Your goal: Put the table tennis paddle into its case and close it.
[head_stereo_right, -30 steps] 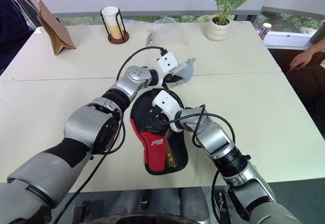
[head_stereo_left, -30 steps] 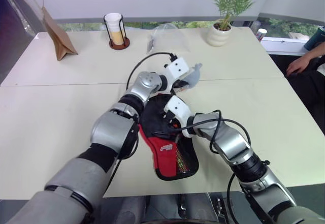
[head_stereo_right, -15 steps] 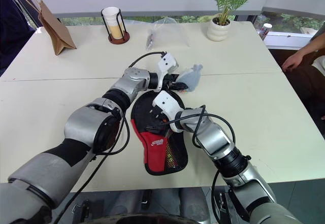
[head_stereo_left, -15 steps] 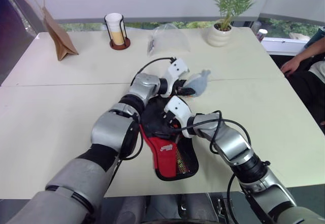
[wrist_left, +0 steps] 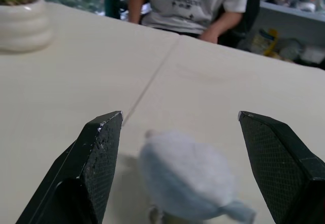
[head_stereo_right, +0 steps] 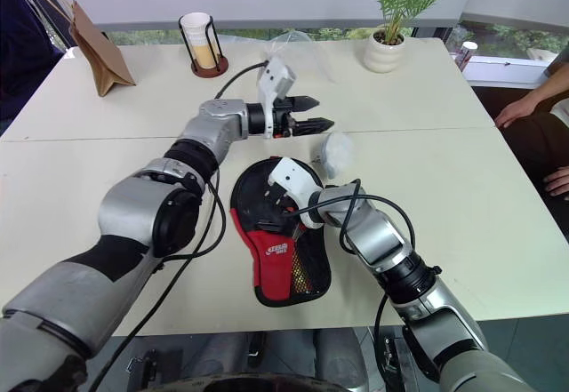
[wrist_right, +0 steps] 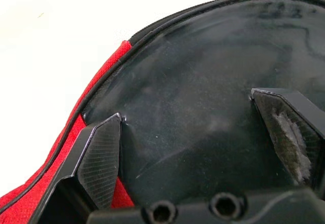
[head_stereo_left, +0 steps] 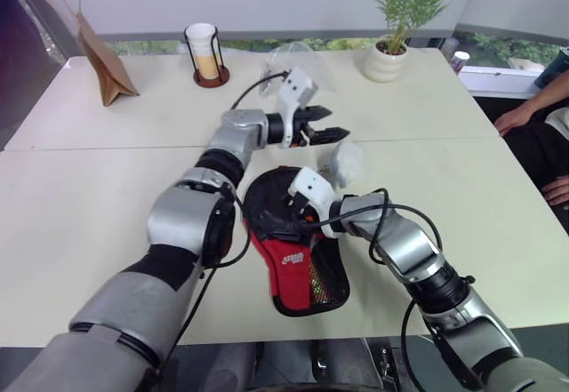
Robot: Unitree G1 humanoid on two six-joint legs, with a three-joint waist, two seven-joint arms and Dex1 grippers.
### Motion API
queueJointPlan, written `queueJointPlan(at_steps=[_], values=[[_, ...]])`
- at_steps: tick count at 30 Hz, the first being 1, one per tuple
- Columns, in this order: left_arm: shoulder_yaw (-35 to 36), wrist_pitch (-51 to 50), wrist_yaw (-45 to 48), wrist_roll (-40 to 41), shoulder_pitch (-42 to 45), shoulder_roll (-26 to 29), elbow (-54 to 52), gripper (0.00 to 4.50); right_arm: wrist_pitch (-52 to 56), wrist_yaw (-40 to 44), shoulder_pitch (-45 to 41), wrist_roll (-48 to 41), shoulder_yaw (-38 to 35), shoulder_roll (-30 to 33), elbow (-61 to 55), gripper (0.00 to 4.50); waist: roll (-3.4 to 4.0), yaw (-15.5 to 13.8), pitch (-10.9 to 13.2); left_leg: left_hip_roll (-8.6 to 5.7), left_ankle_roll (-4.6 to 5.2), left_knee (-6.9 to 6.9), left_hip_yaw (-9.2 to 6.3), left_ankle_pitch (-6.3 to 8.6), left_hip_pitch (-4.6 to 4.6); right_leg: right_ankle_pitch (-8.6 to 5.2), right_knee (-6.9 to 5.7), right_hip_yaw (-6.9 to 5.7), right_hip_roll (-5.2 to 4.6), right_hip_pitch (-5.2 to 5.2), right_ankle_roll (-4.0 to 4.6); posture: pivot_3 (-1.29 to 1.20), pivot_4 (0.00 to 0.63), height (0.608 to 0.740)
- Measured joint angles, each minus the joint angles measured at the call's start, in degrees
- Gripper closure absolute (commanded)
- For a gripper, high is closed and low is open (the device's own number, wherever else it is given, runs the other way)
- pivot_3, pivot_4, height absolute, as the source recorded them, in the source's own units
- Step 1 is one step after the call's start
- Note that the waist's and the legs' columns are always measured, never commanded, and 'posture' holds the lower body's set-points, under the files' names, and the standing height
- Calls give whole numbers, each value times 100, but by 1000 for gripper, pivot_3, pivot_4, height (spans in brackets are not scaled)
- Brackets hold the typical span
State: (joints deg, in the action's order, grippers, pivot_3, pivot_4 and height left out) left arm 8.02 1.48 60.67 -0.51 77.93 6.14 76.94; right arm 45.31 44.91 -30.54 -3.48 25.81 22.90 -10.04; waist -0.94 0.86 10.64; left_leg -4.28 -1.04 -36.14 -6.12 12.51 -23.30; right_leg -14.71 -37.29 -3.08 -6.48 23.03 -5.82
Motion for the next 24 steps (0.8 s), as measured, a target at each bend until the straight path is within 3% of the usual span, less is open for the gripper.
queueJointPlan(at_steps=[4, 12, 24], values=[[-41, 43, 321, -2, -121, 488, -145, 761, -8, 87, -61, -56, -83, 82, 54, 0, 0, -34, 0, -2, 0, -1, -1, 0, 0, 1, 2, -2, -2, -4, 1, 0, 150, 740], [-520, 421, 2019, 1, -1176, 1438, -1074, 761, 698, 89, -85, -422, -682, 515, -255, 0, -1, -21, 2, -5, 0, -2, -3, 0, -15, 3, 4, -1, -7, 11, 1, 0, 150, 740], [-1194, 206, 2607, 400, -3222, 1568, -4070, 761, 2027, 126, -902, -1458, -1977, 1135, -1209, 0, 5, -16, 7, 0, 0, 1, -6, 0, -19, 4, 4, 6, -5, 20, 3, 0, 150, 740]])
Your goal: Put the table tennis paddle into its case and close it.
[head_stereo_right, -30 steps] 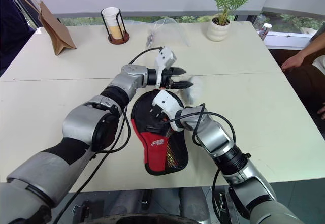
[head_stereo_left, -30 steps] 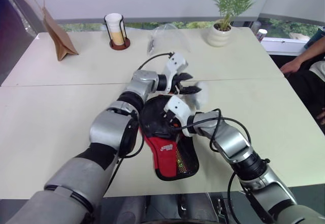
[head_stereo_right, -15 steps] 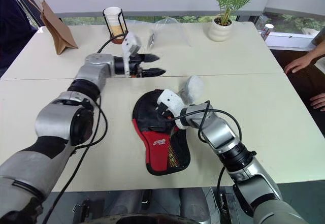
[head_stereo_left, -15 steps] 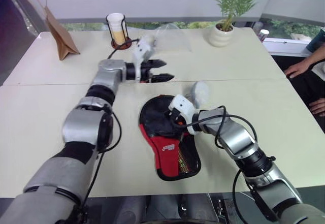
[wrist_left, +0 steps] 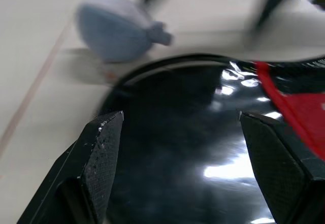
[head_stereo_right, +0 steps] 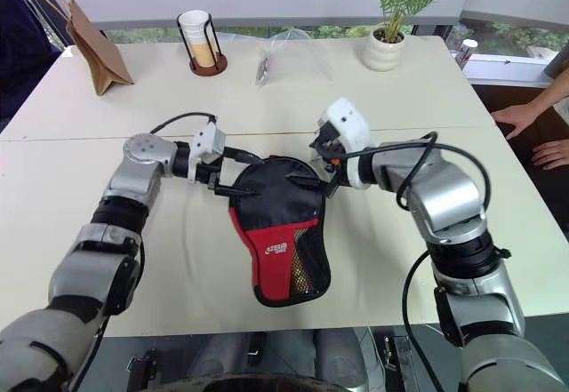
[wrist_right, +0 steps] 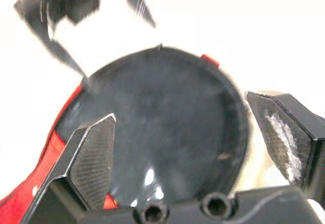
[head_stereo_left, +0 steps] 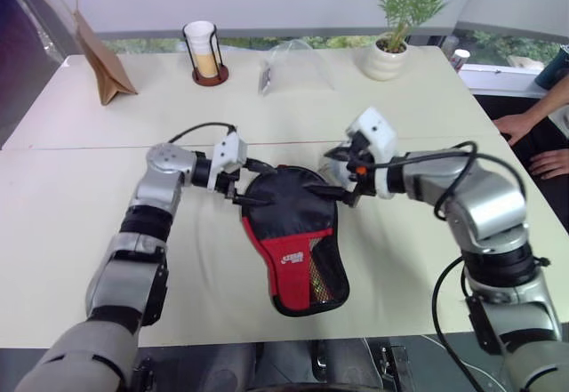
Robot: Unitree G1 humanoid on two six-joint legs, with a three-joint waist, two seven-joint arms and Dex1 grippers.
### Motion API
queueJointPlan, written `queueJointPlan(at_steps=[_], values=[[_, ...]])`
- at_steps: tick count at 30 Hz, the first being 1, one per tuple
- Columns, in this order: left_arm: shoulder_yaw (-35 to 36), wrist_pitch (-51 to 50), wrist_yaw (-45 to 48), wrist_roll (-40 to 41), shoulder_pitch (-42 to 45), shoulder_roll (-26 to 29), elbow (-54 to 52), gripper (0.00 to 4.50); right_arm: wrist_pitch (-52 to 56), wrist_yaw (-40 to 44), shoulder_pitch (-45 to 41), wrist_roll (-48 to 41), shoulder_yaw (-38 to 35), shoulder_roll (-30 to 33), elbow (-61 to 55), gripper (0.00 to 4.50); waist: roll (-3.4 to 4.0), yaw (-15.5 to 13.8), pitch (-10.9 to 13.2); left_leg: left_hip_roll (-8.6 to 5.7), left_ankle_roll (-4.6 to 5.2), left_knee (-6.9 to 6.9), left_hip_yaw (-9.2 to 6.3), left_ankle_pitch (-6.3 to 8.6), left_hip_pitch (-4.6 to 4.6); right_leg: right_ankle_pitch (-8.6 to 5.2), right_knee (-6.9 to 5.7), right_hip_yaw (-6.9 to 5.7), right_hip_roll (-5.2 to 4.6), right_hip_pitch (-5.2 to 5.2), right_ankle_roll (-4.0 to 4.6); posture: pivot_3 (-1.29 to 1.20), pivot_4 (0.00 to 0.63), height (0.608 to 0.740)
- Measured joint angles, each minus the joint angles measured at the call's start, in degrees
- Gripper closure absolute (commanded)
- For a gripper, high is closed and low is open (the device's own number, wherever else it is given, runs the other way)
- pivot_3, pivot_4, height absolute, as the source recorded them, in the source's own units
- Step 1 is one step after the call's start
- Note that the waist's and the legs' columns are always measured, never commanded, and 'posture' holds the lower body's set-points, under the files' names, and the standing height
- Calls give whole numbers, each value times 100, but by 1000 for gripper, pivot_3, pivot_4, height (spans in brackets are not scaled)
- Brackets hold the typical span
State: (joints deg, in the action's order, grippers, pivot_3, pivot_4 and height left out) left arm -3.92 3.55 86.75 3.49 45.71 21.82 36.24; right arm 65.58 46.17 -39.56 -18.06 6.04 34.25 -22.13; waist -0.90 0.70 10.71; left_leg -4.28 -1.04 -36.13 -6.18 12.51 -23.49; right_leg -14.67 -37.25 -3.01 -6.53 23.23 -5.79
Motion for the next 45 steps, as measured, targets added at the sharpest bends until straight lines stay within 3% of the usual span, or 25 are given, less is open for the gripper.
queueJointPlan(at_steps=[6, 13, 34, 42, 44, 45], values=[[-474, -213, -496, 28, -726, -269, -1027, 761, -27, -74, -302, -158, -334, 491, 268, 0, 0, -9, 0, -4, 1, 0, 2, 0, 0, 0, 5, 0, -7, -3, 0, 0, 150, 740], [-799, -483, -1246, -48, -1125, -334, -1544, 761, -671, -555, -376, 276, -195, 479, 1707, 0, 3, 27, 1, 0, 1, 3, 6, 0, 1, 0, 2, 3, -2, 3, 1, 0, 150, 740], [-1000, -817, -2038, -21, -1463, -193, -1942, 761, -1123, -1179, -1154, 785, 215, -806, 4657, 0, 14, 11, -5, -1, 0, -1, 6, 0, 11, 3, 1, 4, -1, -10, 5, 0, 150, 740], [-1033, -832, -2073, 2, -1462, -180, -1937, 720, -1233, -1181, -1240, 804, 204, -825, 4812, 3692, 16, 10, -6, -1, 0, -1, 6, 0, 14, 3, 1, 4, -1, -12, 5, 0, 150, 740], [-1056, -846, -2074, 6, -1461, -179, -1937, 720, -1207, -1178, -1233, 823, 204, -803, 4765, 4276, 17, 11, -7, -2, 0, -1, 6, 0, 14, 3, 1, 4, -1, -12, 5, 0, 150, 740], [-1064, -859, -2074, 11, -1460, -180, -1937, 720, -1174, -1173, -1227, 825, 204, -789, 4720, 4299, 17, 10, -7, -2, 0, -1, 6, 0, 14, 3, 1, 4, -1, -12, 5, 0, 150, 740]])
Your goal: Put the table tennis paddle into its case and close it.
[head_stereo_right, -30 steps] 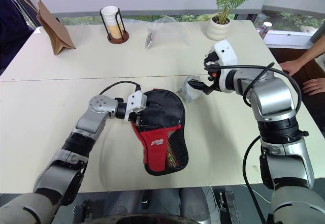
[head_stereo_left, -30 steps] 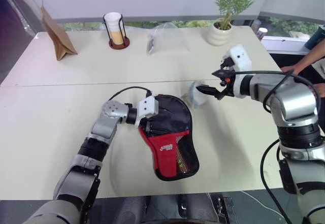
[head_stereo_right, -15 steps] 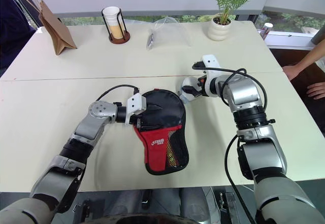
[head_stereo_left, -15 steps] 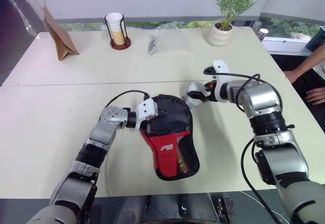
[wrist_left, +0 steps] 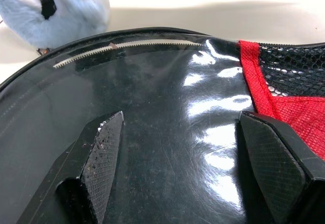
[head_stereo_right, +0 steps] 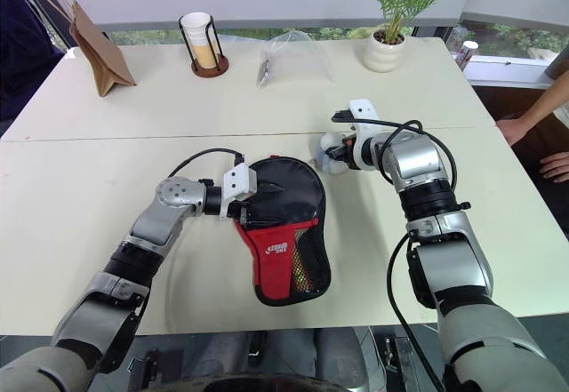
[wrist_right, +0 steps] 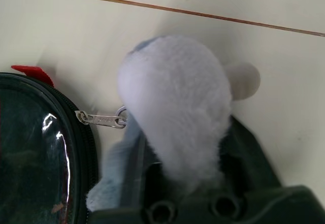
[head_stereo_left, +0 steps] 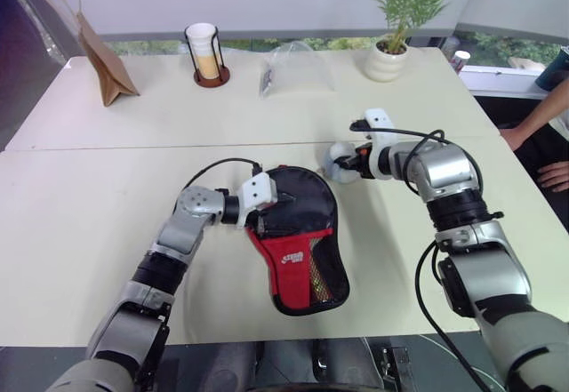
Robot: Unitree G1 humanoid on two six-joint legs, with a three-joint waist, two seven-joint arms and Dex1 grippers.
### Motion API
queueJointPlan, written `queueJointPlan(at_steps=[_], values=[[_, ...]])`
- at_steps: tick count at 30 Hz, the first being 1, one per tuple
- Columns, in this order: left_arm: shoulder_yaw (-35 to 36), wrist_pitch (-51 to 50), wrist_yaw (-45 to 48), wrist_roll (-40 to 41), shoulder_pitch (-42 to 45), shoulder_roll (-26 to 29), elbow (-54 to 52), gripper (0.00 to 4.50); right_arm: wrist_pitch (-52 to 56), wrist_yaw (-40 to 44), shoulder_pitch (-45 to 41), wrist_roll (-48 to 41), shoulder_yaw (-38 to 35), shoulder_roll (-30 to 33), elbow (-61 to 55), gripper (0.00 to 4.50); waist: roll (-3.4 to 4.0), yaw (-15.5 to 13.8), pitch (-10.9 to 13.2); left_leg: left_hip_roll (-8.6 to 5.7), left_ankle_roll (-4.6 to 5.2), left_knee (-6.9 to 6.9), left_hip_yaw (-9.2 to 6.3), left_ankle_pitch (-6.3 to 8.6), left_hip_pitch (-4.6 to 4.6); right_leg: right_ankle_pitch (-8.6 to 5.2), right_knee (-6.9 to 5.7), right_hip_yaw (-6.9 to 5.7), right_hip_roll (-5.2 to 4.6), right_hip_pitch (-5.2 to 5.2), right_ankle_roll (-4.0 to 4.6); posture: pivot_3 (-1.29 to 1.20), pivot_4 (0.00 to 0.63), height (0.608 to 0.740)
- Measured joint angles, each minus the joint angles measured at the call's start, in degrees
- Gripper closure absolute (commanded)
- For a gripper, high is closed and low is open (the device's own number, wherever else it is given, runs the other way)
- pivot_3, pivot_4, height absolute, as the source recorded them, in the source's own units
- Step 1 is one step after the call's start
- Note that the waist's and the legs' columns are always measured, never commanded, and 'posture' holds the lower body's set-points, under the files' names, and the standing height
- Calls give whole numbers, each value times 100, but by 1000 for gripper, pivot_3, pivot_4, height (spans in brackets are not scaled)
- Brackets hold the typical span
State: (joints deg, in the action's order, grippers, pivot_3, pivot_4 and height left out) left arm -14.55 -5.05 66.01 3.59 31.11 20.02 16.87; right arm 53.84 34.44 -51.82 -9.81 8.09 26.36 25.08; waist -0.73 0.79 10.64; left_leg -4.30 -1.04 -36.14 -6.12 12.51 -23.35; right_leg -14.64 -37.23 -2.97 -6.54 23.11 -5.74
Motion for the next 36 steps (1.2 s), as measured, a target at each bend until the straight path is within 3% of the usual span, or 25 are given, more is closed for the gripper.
queueJointPlan(at_steps=[24, 36], values=[[-108, -213, -78, 91, 54, -29, 92, 720, 947, 1174, 1836, -290, 491, 1910, -3628, 4299, 3, -49, -2, -2, 1, 1, -6, 2, -1, -3, 18, -10, -10, -13, -5, 0, 150, 740], [-175, -215, -154, 162, 42, -36, 86, 720, 695, 1667, 2455, -503, 509, 2682, -4467, 4299, 2, -141, -3, -2, 2, 2, -5, 3, -2, -7, 28, -12, -12, -16, -9, 0, 150, 740]])
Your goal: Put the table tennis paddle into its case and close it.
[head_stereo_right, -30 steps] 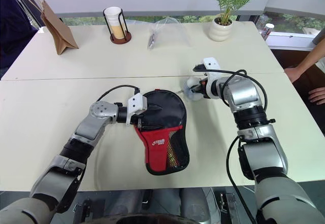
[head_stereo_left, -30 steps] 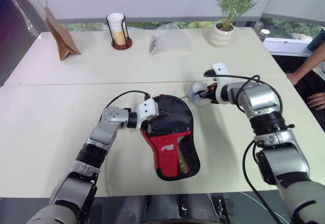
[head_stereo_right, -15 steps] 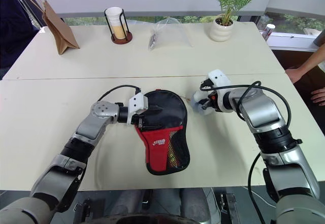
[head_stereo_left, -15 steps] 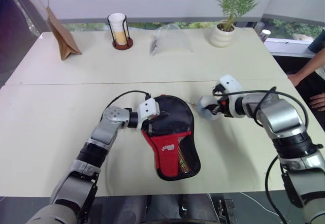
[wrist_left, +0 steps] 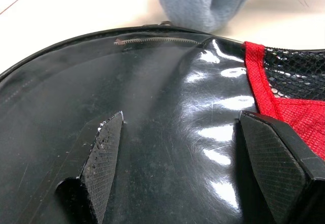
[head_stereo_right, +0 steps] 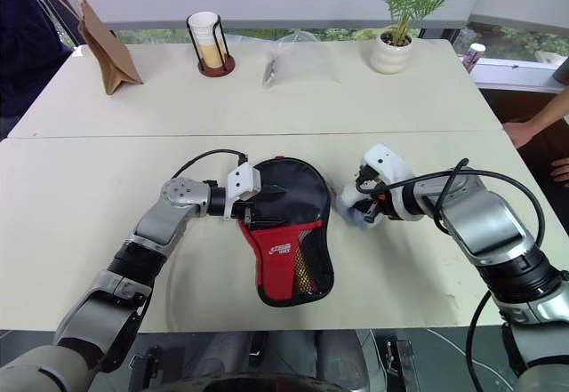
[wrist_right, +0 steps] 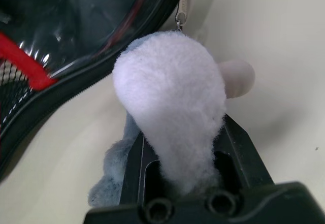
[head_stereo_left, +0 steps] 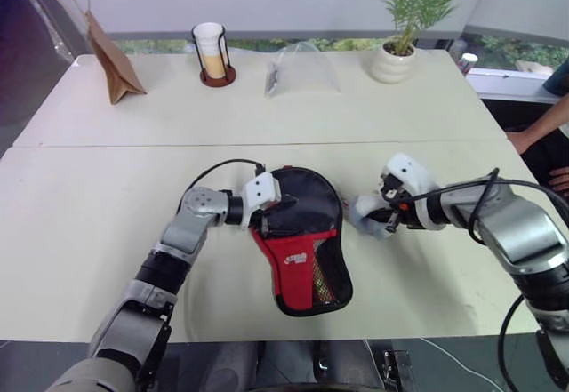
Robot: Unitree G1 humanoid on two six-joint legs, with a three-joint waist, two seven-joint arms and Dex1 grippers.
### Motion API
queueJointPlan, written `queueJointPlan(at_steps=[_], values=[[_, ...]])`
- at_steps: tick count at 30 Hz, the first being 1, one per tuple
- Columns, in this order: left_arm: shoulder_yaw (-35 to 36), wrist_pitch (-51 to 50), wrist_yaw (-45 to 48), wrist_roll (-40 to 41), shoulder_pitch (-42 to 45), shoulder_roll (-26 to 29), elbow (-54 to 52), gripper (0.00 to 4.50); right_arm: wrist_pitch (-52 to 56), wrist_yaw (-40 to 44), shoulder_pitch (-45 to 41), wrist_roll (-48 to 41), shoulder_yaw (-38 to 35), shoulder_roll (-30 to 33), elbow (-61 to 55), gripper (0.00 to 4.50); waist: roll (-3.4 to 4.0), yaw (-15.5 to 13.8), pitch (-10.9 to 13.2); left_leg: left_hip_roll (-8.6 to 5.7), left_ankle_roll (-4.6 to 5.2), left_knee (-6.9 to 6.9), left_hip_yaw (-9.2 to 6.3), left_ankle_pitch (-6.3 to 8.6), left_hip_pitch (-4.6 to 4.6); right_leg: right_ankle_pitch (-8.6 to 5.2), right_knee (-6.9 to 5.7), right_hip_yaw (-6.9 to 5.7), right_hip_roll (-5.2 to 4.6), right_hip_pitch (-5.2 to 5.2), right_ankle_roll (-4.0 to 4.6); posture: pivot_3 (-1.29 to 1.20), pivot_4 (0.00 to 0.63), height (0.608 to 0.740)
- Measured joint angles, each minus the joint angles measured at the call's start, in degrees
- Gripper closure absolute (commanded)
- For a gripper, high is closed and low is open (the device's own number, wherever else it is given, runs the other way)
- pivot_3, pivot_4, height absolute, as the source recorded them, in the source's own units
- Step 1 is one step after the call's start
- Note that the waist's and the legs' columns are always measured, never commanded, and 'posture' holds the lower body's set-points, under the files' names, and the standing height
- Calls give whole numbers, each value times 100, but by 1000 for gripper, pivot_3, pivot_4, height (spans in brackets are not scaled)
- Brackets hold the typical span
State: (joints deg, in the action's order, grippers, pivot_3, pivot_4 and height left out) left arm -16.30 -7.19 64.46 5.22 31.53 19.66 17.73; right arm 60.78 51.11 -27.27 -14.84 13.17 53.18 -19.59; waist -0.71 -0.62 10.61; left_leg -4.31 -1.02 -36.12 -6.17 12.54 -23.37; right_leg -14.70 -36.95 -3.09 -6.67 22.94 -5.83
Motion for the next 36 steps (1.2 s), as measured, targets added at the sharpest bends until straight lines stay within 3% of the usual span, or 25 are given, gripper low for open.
queueJointPlan(at_steps=[36], values=[[-97, 0, -75, 35, 22, 1, 1, 720, -1719, 1122, 2270, -572, -834, 1664, -1719, 4299, 5, -17, -3, 7, 8, 6, -4, 8, 0, -3, 74, -15, -7, -38, -28, 0, 150, 740]])
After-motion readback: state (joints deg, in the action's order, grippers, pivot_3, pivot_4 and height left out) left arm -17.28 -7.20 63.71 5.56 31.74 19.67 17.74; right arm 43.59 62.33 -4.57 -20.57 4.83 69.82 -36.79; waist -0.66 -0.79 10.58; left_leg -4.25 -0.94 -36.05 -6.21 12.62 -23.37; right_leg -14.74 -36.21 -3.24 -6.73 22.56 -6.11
